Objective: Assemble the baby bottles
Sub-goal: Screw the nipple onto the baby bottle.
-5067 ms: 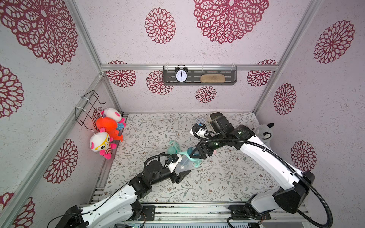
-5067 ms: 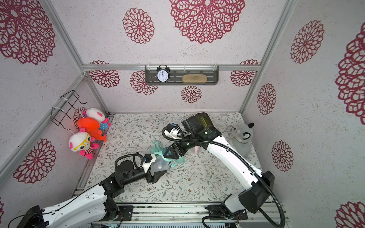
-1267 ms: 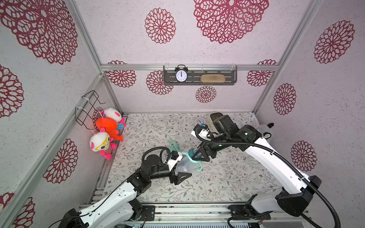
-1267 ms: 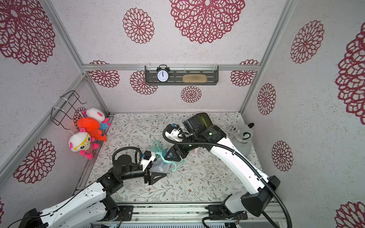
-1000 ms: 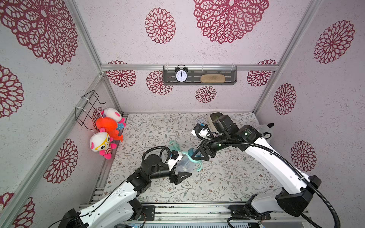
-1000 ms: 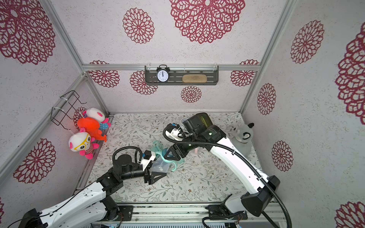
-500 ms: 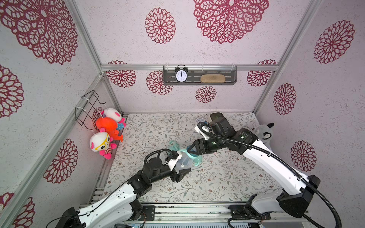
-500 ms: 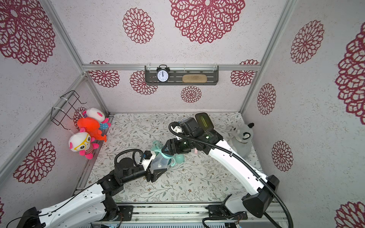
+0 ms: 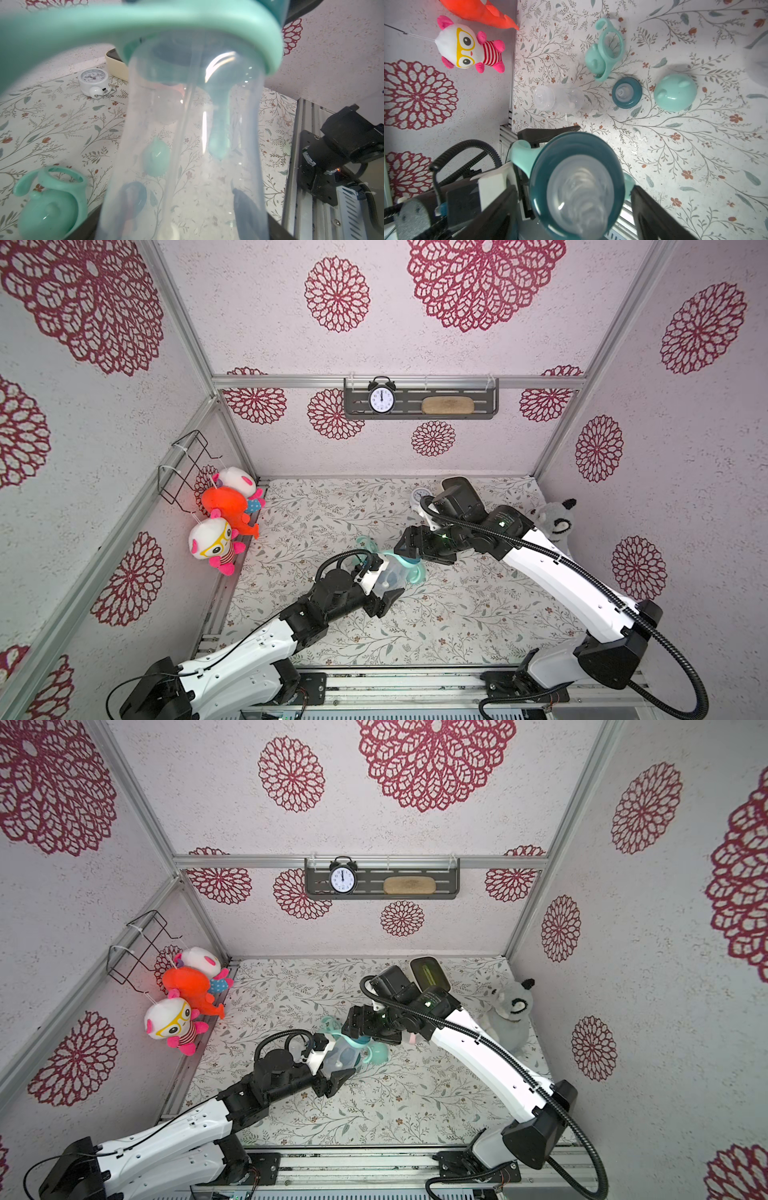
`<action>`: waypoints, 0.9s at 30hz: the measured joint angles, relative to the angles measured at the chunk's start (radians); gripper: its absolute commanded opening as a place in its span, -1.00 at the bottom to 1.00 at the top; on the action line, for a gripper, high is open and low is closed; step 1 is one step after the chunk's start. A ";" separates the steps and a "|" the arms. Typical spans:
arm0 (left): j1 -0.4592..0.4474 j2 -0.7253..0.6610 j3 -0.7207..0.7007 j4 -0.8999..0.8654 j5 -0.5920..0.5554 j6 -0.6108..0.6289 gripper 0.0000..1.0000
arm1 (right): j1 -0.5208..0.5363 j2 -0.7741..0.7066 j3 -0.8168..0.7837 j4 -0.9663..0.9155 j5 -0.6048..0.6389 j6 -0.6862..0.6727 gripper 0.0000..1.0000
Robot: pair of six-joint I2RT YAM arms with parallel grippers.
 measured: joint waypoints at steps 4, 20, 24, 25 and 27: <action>0.026 -0.019 0.000 -0.014 0.074 0.006 -1.00 | -0.008 -0.037 0.036 0.002 -0.029 -0.174 0.90; 0.123 -0.078 0.000 -0.001 0.478 -0.065 -1.00 | -0.076 -0.112 -0.042 -0.036 -0.292 -0.634 0.78; 0.123 -0.071 0.000 0.001 0.513 -0.079 -1.00 | -0.076 -0.111 -0.073 -0.018 -0.351 -0.646 0.72; 0.123 -0.071 0.000 0.002 0.517 -0.082 -1.00 | -0.076 -0.111 -0.076 -0.016 -0.357 -0.650 0.70; 0.123 -0.071 0.000 0.002 0.526 -0.085 -1.00 | -0.076 -0.111 -0.081 -0.008 -0.371 -0.652 0.68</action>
